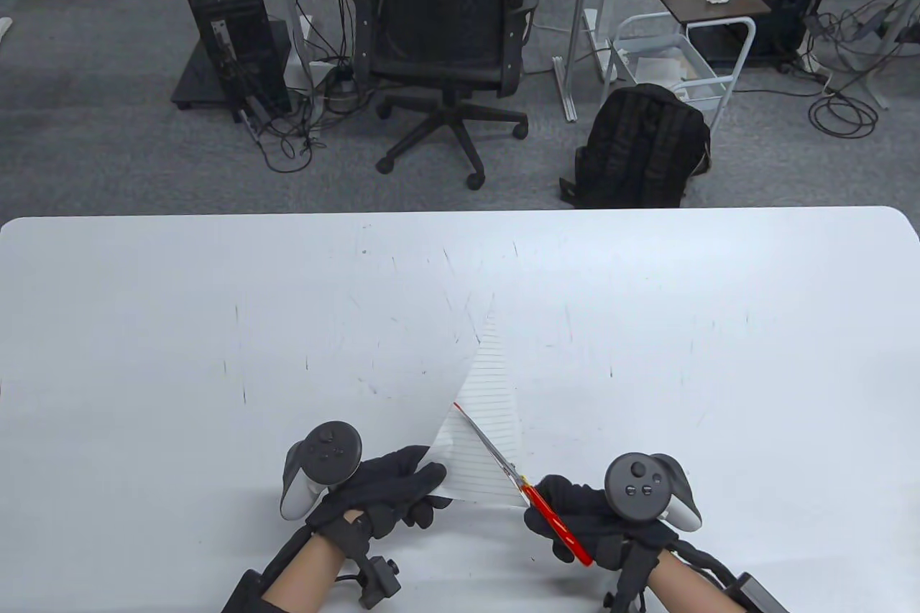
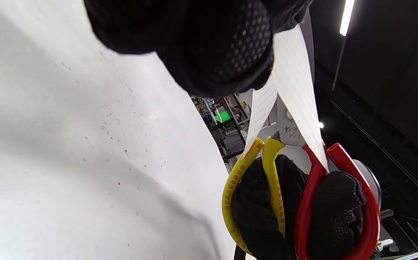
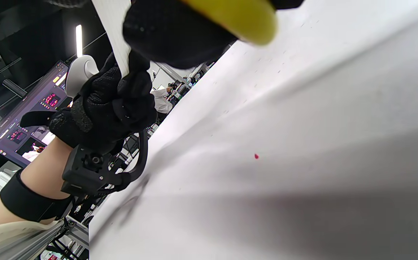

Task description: Cut the paper along the line with scissors

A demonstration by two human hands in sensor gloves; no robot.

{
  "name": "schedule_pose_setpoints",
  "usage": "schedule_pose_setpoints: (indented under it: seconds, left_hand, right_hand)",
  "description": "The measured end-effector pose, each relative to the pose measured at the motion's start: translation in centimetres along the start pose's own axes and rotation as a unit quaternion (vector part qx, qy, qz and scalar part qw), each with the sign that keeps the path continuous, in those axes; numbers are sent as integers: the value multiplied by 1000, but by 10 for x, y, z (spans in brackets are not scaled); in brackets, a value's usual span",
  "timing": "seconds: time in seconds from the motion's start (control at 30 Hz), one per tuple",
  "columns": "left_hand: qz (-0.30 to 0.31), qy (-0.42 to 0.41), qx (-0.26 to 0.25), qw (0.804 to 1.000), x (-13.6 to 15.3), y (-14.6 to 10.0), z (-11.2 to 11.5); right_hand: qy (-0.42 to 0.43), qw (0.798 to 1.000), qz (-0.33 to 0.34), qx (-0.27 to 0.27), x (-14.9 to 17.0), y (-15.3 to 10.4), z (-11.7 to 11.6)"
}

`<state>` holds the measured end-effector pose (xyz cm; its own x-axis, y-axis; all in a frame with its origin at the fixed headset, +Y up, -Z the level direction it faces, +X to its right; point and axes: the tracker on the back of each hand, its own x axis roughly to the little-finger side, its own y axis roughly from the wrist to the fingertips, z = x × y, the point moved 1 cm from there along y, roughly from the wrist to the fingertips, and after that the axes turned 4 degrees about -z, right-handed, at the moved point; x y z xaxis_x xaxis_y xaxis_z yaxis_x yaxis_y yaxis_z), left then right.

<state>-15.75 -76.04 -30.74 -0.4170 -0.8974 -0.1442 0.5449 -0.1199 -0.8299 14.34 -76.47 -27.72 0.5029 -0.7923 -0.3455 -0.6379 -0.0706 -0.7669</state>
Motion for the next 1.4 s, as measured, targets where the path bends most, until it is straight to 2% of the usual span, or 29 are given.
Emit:
schedule_pose_setpoints:
  seconds: [0.63, 0.93, 1.4]
  left_hand:
    - [-3, 4, 19, 1000, 1, 1, 5]
    - [-16, -9, 36, 999, 8, 2, 6]
    - [-65, -5, 72, 995, 24, 8, 10]
  right_hand:
    - [12, 1000, -10, -13, 0, 0, -4]
    - [9, 1000, -19, 1, 0, 1, -2]
    - [-1, 996, -86, -9, 10, 1, -5]
